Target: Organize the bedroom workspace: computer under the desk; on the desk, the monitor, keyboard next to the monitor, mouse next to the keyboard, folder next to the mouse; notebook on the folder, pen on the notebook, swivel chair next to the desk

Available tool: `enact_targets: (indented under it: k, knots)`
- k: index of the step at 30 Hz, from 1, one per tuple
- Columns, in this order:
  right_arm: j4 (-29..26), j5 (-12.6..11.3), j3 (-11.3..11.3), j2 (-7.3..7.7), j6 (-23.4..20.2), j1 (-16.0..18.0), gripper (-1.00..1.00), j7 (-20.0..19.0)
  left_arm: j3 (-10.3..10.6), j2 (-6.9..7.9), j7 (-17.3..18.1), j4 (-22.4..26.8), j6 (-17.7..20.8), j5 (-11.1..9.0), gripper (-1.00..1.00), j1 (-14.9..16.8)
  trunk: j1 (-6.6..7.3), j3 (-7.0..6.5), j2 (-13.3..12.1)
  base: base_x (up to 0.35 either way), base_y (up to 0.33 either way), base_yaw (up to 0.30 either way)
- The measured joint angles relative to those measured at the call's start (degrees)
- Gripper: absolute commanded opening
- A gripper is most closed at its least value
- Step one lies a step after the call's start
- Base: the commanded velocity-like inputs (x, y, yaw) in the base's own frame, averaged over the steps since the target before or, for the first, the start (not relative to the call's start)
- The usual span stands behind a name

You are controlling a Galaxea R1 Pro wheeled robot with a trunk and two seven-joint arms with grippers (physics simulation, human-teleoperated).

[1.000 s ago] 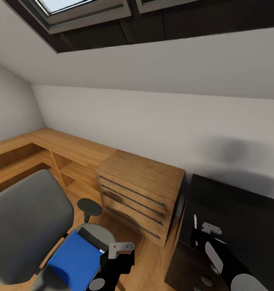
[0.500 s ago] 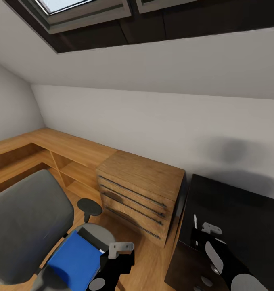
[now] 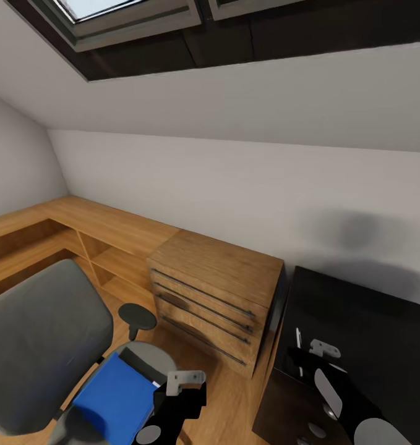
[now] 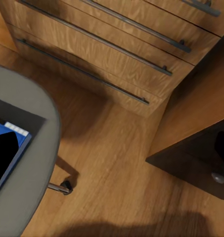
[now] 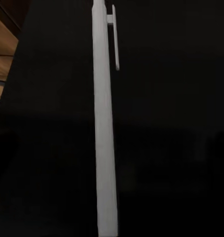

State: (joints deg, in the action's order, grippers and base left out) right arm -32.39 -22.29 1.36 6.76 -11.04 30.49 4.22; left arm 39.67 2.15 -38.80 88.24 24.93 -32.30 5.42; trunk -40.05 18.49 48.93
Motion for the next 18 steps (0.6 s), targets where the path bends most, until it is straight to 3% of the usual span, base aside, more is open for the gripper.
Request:
enact_targets:
  k: [5,10,18]
  knots:
    - [-2.5,0.1,-0.1,0.00,0.3,0.0,1.00,0.3,0.0,0.00,0.0,0.0,0.0,0.0,1.00,0.0,0.00,0.00,0.0,0.000,0.000,0.000]
    - [-9.8,0.0,-0.1,-0.12,0.4,-0.2,1.00,3.4,0.0,-0.05,-0.1,0.0,0.0,0.0,1.00,0.0,1.09,-0.90,-2.0,0.000,0.000,0.000]
    - [-13.7,-0.2,-0.1,-0.10,-0.8,-0.5,1.00,4.5,0.0,-0.01,0.0,0.0,0.0,0.0,1.00,0.0,2.85,-2.34,-5.2,0.000,0.000,0.000]
